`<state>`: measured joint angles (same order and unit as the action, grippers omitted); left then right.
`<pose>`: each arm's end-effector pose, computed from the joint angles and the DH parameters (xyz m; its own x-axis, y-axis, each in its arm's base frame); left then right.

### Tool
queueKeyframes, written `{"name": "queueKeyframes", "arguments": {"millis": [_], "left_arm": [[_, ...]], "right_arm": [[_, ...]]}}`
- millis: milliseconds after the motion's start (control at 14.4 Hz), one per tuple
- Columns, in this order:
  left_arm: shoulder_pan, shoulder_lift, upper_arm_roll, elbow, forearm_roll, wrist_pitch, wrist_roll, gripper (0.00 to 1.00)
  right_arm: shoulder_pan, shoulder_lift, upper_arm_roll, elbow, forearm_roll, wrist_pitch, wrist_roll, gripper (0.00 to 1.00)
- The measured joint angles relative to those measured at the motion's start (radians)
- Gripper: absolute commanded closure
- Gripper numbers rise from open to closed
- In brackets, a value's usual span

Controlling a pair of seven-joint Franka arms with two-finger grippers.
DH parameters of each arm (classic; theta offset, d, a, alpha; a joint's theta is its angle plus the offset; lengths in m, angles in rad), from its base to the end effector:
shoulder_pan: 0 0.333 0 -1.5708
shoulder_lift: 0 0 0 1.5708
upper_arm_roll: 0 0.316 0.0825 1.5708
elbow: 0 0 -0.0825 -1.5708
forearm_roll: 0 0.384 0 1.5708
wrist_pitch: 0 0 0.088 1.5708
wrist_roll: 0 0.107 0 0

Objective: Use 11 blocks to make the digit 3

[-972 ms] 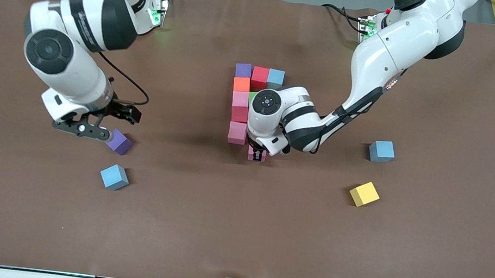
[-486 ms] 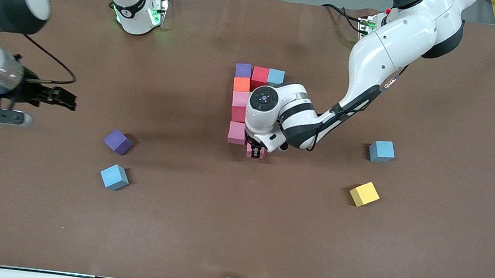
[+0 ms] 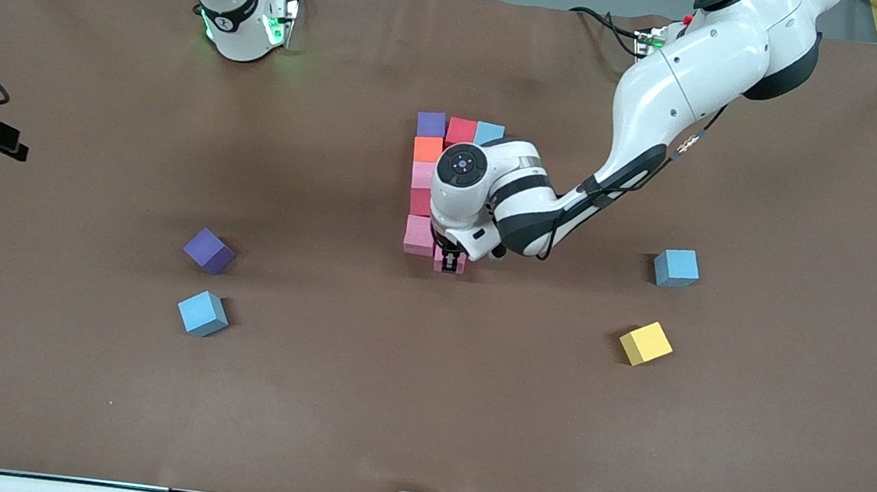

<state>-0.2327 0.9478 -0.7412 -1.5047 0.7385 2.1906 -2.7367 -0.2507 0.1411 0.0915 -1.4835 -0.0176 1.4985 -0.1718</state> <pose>0.4909 -0.5112 0.1999 0.0247 0.9995 -0.0190 0.9995 -0.0243 0.0224 0.5794 -0.0988 0.5791 0.9922 0.0133 -0.1241 0.0113 -0.9998 -0.0168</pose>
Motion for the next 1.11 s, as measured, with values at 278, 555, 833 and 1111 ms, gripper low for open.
{"name": "queueKeyframes", "arguments": {"millis": [278,555,833,1111], "left_arm": [[-0.002,-0.003,0.0,-0.006,-0.005,0.0,-0.007,0.78],[-0.006,-0.01,0.0,-0.019,-0.006,0.001,-0.008,0.77],[-0.01,-0.019,0.0,-0.036,-0.006,0.001,-0.011,0.4],[-0.009,-0.02,0.001,-0.043,-0.008,-0.003,-0.011,0.0]], "right_arm": [[-0.013,0.0,0.005,0.021,-0.003,-0.022,0.0,0.0],[-0.013,-0.001,0.016,0.067,-0.035,-0.041,0.0,0.0],[-0.015,0.001,0.018,0.086,-0.028,-0.061,0.0,0.0],[0.01,0.006,0.028,0.086,0.004,-0.058,0.001,0.0]]}}
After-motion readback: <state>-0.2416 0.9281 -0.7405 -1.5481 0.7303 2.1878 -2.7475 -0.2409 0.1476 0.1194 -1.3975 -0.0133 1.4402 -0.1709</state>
